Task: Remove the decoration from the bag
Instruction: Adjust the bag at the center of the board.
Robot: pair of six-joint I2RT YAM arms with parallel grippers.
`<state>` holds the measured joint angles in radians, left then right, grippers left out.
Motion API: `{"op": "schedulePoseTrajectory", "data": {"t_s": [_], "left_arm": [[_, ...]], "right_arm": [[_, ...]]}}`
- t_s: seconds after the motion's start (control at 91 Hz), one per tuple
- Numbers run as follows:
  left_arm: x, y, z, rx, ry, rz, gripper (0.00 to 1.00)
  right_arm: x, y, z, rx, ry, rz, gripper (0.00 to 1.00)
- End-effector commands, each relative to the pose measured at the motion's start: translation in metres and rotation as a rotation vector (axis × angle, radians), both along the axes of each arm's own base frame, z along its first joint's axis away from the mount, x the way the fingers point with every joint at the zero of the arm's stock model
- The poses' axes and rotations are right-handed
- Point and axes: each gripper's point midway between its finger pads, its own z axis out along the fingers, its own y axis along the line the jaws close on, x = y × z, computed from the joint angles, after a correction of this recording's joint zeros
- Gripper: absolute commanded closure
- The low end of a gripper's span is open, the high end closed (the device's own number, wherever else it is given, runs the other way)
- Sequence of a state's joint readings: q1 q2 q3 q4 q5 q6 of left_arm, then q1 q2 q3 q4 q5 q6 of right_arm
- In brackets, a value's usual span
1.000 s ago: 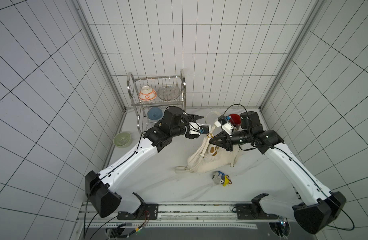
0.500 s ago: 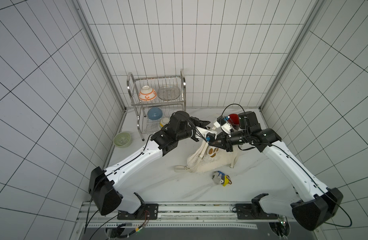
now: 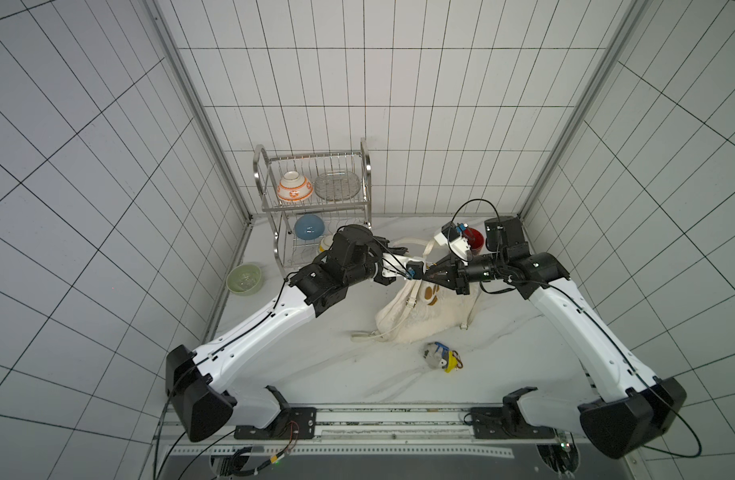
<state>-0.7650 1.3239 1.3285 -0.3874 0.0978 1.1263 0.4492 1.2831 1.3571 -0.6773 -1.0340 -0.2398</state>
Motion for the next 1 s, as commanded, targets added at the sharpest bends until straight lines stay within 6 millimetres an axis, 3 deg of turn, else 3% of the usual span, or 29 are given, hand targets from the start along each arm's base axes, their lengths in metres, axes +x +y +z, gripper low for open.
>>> {"op": "schedulePoseTrajectory", "data": {"t_s": [0.0, 0.132, 0.264, 0.407, 0.506, 0.627, 0.726, 0.792, 0.989], "left_arm": [[-0.013, 0.041, 0.024, -0.036, 0.018, 0.124, 1.00], [-0.043, 0.059, 0.030, -0.040, 0.025, 0.100, 1.00], [-0.076, 0.063, 0.040, -0.117, 0.082, 0.070, 1.00], [-0.090, 0.058, 0.024, -0.147, 0.188, 0.059, 1.00], [-0.090, 0.046, 0.010, -0.144, 0.253, 0.044, 1.00], [-0.086, 0.031, 0.021, -0.195, 0.287, 0.020, 1.00], [-0.074, 0.022, 0.018, -0.200, 0.319, 0.059, 1.00], [-0.066, 0.021, 0.015, -0.198, 0.332, 0.099, 1.00], [-0.056, 0.016, 0.021, -0.226, 0.347, 0.127, 1.00]], "right_arm": [[0.010, -0.002, 0.024, 0.045, -0.059, 0.002, 0.89], [0.011, 0.001, 0.038, 0.071, -0.077, 0.024, 0.87], [0.008, 0.003, 0.047, 0.095, -0.079, 0.050, 0.86], [0.004, 0.004, 0.043, 0.108, -0.051, 0.074, 0.89], [0.002, 0.006, 0.034, 0.104, -0.034, 0.072, 0.89], [-0.001, 0.006, 0.021, 0.095, 0.010, 0.044, 0.87], [0.010, 0.002, -0.002, 0.048, 0.092, -0.091, 0.74], [0.010, -0.003, -0.011, 0.030, 0.145, -0.163, 0.70], [0.001, -0.028, -0.018, 0.016, 0.292, -0.399, 0.52]]}}
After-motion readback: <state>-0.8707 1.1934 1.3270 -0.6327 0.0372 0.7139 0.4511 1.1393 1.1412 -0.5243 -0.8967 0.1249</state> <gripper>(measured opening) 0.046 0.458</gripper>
